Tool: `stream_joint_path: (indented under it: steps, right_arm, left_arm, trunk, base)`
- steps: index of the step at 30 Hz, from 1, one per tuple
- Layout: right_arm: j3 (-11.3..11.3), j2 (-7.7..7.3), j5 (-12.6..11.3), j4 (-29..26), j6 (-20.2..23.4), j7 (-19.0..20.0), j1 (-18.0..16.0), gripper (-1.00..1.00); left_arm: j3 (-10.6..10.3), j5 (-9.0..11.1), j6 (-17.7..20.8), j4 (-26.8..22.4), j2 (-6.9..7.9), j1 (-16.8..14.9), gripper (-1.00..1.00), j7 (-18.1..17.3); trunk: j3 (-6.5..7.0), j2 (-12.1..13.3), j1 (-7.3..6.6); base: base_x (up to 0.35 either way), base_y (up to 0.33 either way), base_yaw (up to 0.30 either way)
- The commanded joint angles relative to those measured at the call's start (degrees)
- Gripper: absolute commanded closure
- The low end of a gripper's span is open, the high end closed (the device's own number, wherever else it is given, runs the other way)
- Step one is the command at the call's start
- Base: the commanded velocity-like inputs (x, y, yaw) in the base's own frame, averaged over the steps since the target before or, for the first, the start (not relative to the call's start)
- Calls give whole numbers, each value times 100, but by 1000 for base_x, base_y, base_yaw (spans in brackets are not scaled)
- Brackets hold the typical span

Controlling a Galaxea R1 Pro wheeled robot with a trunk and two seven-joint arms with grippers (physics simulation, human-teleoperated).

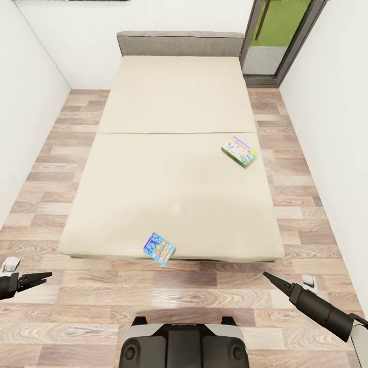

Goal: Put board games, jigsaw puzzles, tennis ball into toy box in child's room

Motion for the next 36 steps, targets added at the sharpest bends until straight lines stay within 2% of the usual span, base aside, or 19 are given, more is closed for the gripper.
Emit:
stream_joint_path:
  steps: [1,17,36]
  right_arm:
    - [-5,0,-3,-1,26,15,-2,-100]
    - [-4,5,-4,-1,-11,15,-2,-100]
    - [63,16,-4,-1,-113,15,-2,-100]
  left_arm:
    - [0,-1,60,0,1,-2,-100,-22]
    - [-22,-1,59,0,1,-6,-100,-22]
    - [-25,-3,67,0,1,-6,-100,-22]
  trunk:
    - [-13,-47,24]
    - [-150,-689,376]
    - [-312,-1451,793]
  base:
    - [0,0,0]
    - [-2,0,0]
    - [-68,0,22]
